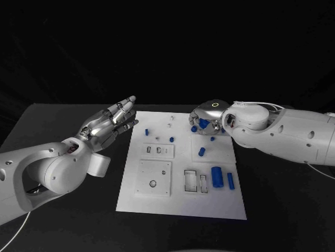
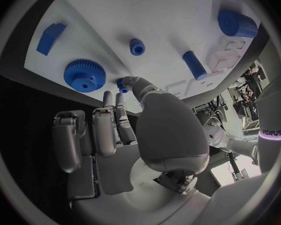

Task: Assemble the parts on the task board

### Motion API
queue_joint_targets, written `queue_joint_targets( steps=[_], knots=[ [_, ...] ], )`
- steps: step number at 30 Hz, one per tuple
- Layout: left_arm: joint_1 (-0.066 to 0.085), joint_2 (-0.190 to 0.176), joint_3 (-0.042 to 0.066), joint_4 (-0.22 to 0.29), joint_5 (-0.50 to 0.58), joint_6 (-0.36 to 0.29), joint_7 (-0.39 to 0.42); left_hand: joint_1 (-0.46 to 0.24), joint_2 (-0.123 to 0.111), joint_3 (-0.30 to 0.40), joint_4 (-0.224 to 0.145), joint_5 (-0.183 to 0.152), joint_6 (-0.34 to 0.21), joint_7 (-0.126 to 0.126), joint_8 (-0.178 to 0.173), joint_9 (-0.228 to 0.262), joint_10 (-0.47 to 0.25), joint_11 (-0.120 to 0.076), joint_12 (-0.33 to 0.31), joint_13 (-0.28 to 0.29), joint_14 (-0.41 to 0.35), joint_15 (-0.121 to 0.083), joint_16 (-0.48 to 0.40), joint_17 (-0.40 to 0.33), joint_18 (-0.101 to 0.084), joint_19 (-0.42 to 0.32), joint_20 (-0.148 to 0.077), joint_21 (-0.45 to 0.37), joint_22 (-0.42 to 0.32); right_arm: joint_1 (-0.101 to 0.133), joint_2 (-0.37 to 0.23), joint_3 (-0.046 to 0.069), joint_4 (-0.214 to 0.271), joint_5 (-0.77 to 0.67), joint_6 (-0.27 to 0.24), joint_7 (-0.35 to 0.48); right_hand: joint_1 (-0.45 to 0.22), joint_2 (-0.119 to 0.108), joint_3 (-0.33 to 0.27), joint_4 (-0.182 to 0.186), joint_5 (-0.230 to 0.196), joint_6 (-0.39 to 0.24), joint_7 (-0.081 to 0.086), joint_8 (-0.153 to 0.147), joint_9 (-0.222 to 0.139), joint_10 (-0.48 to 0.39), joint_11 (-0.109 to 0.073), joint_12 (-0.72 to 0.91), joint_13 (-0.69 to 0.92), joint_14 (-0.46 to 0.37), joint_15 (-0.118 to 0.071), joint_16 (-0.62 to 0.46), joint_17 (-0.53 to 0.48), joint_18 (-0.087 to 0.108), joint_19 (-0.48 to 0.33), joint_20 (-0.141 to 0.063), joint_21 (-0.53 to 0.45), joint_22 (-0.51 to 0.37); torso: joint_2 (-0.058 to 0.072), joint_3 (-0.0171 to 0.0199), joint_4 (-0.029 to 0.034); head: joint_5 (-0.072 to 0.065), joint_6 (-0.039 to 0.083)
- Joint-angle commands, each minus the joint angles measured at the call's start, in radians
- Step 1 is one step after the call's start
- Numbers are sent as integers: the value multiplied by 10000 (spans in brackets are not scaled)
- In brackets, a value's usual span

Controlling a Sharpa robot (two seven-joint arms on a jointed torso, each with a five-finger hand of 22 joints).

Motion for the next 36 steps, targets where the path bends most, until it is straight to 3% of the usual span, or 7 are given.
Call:
queue_joint_targets(
  steps=[1,7,12,18,22,30,36],
  knots=[
    [14,33,8,4,-164,250,3,124,-27,71,-11,53,46,33,56,11,1,104,13,16,15,90,63,12,97,3,45,34,-154,-41,62,-1,-108,80,-262,337,-85,47,86,-27,53,-191,-11,-15,154,-49,-56,59,117,-48,-8,-68,-17,7,86,32,-34,1667,-25,1,1,16,-40],
    [14,41,7,-9,-215,278,-63,187,-36,88,-16,105,99,71,75,19,3,127,25,18,18,103,69,14,97,10,58,40,-152,-95,143,-1,-259,188,-368,471,-111,89,152,-20,82,-304,11,-43,282,-85,-56,76,208,-102,-10,-112,-116,28,16,28,-74,1603,-43,-6,-8,32,-85],
    [14,33,7,-13,-227,284,-101,284,-44,117,-21,172,241,138,126,37,10,173,48,21,24,118,80,17,97,16,73,45,-150,-141,195,-1,-327,287,-443,597,-121,174,268,-29,300,-115,90,104,542,-75,-84,123,343,-170,-25,-160,-210,46,-51,18,-115,1552,-44,-8,-15,33,-108],
    [14,24,7,-25,-292,295,-163,363,-49,142,-28,236,328,169,166,48,17,200,68,24,31,124,92,20,96,21,81,49,-149,-180,258,-1,-384,366,-549,730,-129,269,320,-137,594,208,130,724,1515,34,-152,291,656,-303,-79,-259,-412,82,-180,-29,-202,1459,-54,-6,-12,29,-138],
    [14,20,6,-30,-318,302,-197,403,-50,156,-34,274,341,179,177,48,20,211,80,25,33,128,97,21,97,24,83,52,-148,-189,287,-1,-422,411,-482,766,-143,319,356,-167,640,261,173,910,1898,97,-194,351,772,-314,-107,-268,-432,84,-188,-56,-214,1462,-65,-11,-9,27,-165],
    [14,9,6,-25,-332,323,-265,470,-55,179,-42,324,379,202,199,52,30,240,112,30,43,141,112,26,97,32,90,58,-145,-223,353,-1,-547,493,-234,764,-104,391,462,-234,715,278,273,984,2227,334,-267,473,909,-345,-158,-301,-501,87,-194,-100,-227,1467,-74,-14,-14,39,-212],
    [14,-1,6,-33,-349,327,-294,516,-63,191,-47,350,386,220,210,52,39,273,136,33,51,153,124,30,98,40,96,64,-143,-276,392,-1,-614,518,-80,743,-123,379,674,-267,773,325,459,697,2150,413,-312,289,863,-369,-204,-339,-567,91,-208,-149,-246,1464,-81,-9,-7,55,-225]
  ],
)
